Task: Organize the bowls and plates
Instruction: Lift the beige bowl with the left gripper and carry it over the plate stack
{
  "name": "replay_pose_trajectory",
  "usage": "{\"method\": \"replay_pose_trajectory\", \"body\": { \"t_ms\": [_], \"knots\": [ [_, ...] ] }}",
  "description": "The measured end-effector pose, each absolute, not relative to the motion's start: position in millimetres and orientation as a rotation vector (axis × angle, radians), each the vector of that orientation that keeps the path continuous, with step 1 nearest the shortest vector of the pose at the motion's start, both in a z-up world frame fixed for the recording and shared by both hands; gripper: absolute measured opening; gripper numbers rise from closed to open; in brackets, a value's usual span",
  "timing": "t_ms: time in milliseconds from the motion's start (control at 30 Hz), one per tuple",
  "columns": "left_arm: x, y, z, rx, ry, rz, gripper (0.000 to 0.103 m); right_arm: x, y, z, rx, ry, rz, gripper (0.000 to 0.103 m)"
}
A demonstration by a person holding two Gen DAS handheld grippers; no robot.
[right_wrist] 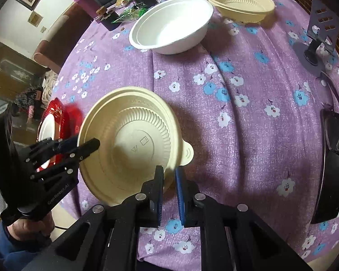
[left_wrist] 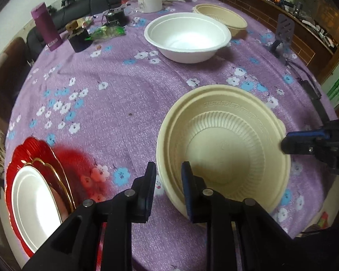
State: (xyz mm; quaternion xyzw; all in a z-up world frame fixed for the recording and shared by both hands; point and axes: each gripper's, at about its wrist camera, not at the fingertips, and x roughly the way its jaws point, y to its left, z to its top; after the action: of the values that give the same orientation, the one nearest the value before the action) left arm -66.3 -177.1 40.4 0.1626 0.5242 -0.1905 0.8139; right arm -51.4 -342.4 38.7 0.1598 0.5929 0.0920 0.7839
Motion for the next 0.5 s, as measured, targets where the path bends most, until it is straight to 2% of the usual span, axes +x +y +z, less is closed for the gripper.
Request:
{"method": "replay_pose_trajectory", "body": {
  "t_ms": [500],
  "knots": [
    [-81,-185,60,0.459,0.97,-0.35,0.02,-59,-330,51,0.26,1.218,0.176,0.011]
  ]
}}
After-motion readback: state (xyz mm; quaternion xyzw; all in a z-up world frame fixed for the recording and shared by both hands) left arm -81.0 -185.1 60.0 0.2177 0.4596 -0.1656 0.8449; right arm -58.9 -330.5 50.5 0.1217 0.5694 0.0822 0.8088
